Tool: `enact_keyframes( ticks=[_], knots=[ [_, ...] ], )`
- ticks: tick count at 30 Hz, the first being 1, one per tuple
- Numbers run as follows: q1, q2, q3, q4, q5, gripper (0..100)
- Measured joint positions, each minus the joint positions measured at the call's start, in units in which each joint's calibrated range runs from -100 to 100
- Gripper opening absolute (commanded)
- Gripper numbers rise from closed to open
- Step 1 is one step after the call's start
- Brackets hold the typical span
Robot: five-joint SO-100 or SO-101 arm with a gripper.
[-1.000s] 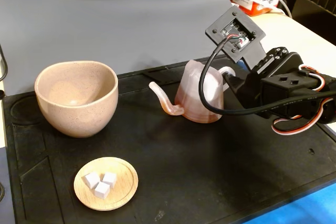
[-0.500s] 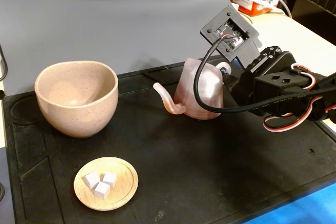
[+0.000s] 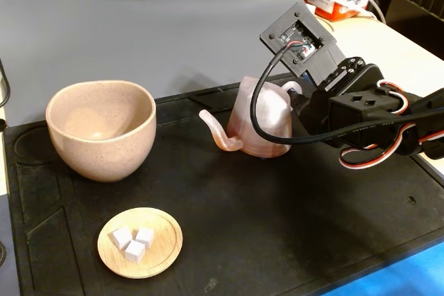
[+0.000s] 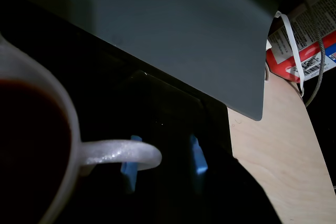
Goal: Pick up a kettle and pour liquid into a cup.
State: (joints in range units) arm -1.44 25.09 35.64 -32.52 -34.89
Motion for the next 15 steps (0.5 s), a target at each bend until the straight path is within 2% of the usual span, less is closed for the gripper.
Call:
enact_keyframes(
  ticks=[5,7,15],
  knots=[
    [-0.2,0.1,-1.7,0.0,0.0,12],
    [-0.1,0.1,-1.7,0.0,0.0,0],
    [-0.2,0.3,-1.7,0.0,0.2,1]
  ],
)
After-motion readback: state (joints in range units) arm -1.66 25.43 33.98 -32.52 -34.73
